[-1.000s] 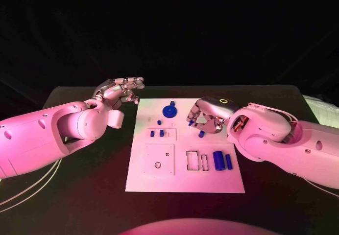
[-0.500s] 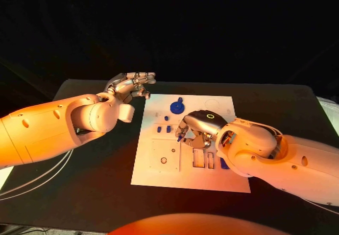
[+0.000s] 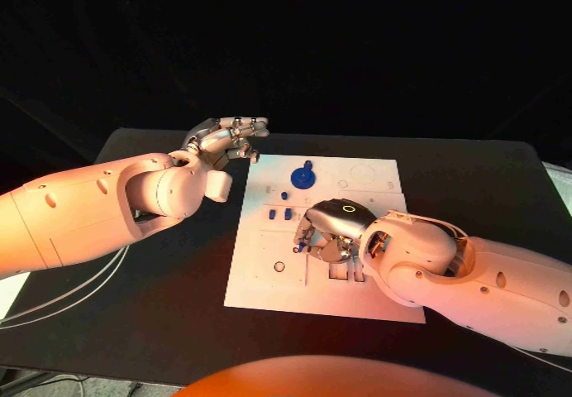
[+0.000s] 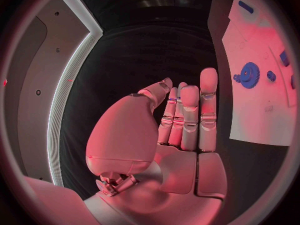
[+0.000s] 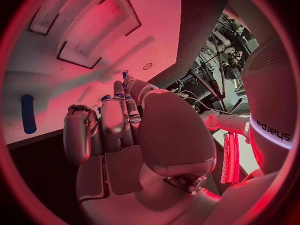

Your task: Assemble the parts on the task board

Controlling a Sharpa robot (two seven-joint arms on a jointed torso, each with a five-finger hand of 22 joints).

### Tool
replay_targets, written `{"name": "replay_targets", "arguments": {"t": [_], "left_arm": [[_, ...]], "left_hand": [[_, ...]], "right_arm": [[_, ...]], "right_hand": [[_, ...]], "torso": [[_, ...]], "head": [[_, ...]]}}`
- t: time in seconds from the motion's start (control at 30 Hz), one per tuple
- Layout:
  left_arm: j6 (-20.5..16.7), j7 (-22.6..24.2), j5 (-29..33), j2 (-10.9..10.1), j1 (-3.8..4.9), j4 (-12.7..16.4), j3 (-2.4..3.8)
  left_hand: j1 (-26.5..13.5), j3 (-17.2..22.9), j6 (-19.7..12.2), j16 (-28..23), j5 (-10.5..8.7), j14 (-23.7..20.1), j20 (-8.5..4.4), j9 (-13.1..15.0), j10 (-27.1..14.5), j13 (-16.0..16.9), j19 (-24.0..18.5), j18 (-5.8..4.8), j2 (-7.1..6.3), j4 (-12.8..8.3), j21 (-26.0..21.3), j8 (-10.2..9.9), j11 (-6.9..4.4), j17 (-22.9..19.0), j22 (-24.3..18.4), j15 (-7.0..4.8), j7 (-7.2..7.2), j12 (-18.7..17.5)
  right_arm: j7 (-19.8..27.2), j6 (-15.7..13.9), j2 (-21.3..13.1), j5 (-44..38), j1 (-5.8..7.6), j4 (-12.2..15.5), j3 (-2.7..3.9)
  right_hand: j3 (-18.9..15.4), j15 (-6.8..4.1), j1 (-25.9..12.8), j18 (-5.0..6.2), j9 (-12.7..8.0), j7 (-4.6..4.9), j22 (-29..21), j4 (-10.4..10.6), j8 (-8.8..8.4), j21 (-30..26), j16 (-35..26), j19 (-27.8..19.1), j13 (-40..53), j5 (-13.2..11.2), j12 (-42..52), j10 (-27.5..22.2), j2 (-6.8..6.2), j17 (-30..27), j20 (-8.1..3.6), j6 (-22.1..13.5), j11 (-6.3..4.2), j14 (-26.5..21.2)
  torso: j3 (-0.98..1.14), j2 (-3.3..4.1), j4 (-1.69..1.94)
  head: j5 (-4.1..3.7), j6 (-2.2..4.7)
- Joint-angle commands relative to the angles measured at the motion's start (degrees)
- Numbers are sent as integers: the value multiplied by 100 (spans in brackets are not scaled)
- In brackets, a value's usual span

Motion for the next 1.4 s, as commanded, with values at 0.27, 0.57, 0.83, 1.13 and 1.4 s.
{"name": "replay_targets", "arguments": {"t": [0.27, 0.57, 0.83, 1.13, 1.4], "left_arm": [[124, 18, -25, 8, 3, 15, 4], [139, 1, -25, 8, 3, 12, 4], [157, -11, -25, 9, 3, 10, 4], [169, -25, -25, 10, 3, 2, 4], [184, -38, -25, 8, 3, -2, 4]], "left_hand": [[28, -42, -42, -19, -13, -1, 10, -11, -54, 9, 19, 94, 30, -19, -24, 21, 12, -22, -12, -2, -5, 48], [28, -42, -42, -19, -13, -1, 10, -11, -54, 9, 19, 94, 30, -19, -24, 21, 12, -22, -12, -2, -5, 48], [28, -42, -42, -19, -13, -1, 10, -11, -54, 9, 19, 94, 30, -19, -24, 21, 12, -22, -12, -2, -5, 48], [34, -48, -45, -21, -12, -7, 11, -12, -60, 10, 17, 96, 32, -22, -37, 24, 13, -31, -21, -1, -3, 56], [34, -48, -45, -21, -12, -7, 11, -12, -60, 10, 17, 96, 32, -22, -37, 24, 13, -31, -21, -1, -3, 56]], "right_arm": [[14, 60, 106, -178, -36, -109, -12], [-104, 37, 194, -324, -39, -184, -27], [-169, 87, 270, -409, -40, -241, -41], [-198, 133, 245, -435, -41, -238, -48], [-118, -147, 179, -440, -58, -158, -48]], "right_hand": [[-51, 6, -134, 18, 11, 24, 154, 37, 12, 9, 20, 1, -6, 15, -35, -15, -18, -21, 33, -19, 24, 148], [-65, 7, -157, 19, 13, 22, 151, 42, 10, 6, 18, -2, -6, 11, -38, -13, -19, -29, 35, -22, 24, 146], [-66, 7, -158, 19, 13, 22, 149, 43, 10, 5, 16, -3, -6, 11, -38, -13, -19, -31, 35, -22, 24, 145], [-70, 7, -166, 24, 14, 20, 131, 44, 9, -6, -2, -14, -6, 13, -40, -13, -16, -59, 35, -24, 22, 140], [-70, 6, -167, 24, 14, 19, 130, 43, 9, -7, -4, -14, -5, 14, -40, -11, -13, -62, 35, -23, 21, 139]], "torso": [[0, 0, 0], [1, 2, 1], [-4, 1, 0], [-5, -5, -3], [3, -4, -3]], "head": [[9, -21], [12, -35], [8, -46], [2, -61], [7, -52]]}}
